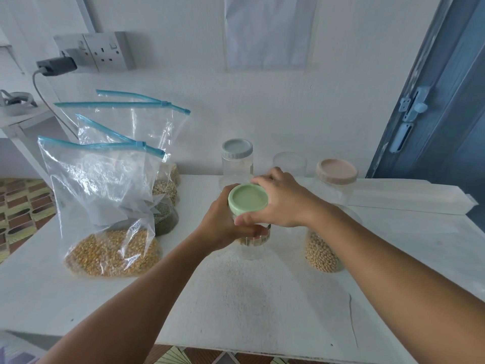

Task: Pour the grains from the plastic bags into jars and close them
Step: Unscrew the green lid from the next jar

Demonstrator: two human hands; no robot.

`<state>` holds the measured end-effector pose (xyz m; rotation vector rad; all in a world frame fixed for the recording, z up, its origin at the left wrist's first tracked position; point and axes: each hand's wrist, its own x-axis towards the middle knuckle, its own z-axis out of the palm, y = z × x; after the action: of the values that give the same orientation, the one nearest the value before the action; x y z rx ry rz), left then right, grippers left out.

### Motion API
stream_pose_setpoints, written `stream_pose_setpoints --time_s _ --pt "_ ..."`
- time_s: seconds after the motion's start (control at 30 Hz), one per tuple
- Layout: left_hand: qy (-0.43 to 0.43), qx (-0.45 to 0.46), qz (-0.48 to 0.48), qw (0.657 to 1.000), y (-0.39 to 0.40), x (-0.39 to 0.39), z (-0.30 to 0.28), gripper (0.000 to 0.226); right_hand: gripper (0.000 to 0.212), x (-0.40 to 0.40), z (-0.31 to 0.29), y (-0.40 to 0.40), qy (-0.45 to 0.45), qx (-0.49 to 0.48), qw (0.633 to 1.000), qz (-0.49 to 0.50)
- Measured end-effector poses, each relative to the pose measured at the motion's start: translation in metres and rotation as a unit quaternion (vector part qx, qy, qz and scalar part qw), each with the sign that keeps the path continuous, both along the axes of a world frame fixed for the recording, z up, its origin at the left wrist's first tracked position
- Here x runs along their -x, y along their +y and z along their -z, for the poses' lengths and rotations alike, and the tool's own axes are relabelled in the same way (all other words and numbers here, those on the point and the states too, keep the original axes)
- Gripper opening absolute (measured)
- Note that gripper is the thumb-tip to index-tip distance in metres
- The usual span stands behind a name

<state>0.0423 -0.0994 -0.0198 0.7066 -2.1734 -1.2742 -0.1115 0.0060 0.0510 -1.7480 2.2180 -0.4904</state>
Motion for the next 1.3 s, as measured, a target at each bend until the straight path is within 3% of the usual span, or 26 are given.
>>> stream_pose_setpoints --time_s 0.2,0.37,0.47,0.57,0.73,0.83,0.93,1.0,1.3 --pt "0.011 -0.001 0.005 1.000 0.001 0.000 0.000 0.096 0.098 0.011 -0.005 0.000 -0.051 -0.011 0.997 -0.058" --pt "0.009 0.007 0.008 1.000 0.001 0.001 -0.001 0.089 0.102 0.014 -0.004 -0.002 -0.075 -0.014 0.995 -0.065" --pt "-0.003 0.007 0.008 1.000 -0.001 0.001 -0.001 0.097 0.113 0.005 -0.003 -0.002 -0.047 -0.015 0.999 -0.014" --pt "0.000 0.003 0.000 1.000 -0.005 -0.002 -0.001 0.099 0.107 -0.004 0.001 -0.003 0.012 0.029 0.999 0.004" --pt "0.004 0.011 0.007 1.000 -0.006 -0.007 -0.001 0.089 0.099 0.002 -0.002 -0.007 -0.038 0.013 0.998 -0.038" --pt "0.003 0.001 -0.003 1.000 -0.007 -0.007 0.000 0.097 0.102 0.004 -0.005 -0.007 -0.050 -0.001 0.998 -0.046" --pt "-0.003 0.009 -0.007 1.000 -0.008 -0.007 0.003 0.101 0.115 -0.004 -0.002 -0.008 -0.022 -0.012 1.000 -0.016" --pt "-0.003 0.011 -0.008 1.000 -0.010 -0.007 0.005 0.101 0.112 -0.006 0.000 -0.009 0.014 -0.006 1.000 -0.009" --pt "-0.023 0.008 0.014 1.000 -0.020 -0.014 0.002 0.105 0.095 0.010 -0.022 -0.015 -0.075 0.010 0.990 -0.122"
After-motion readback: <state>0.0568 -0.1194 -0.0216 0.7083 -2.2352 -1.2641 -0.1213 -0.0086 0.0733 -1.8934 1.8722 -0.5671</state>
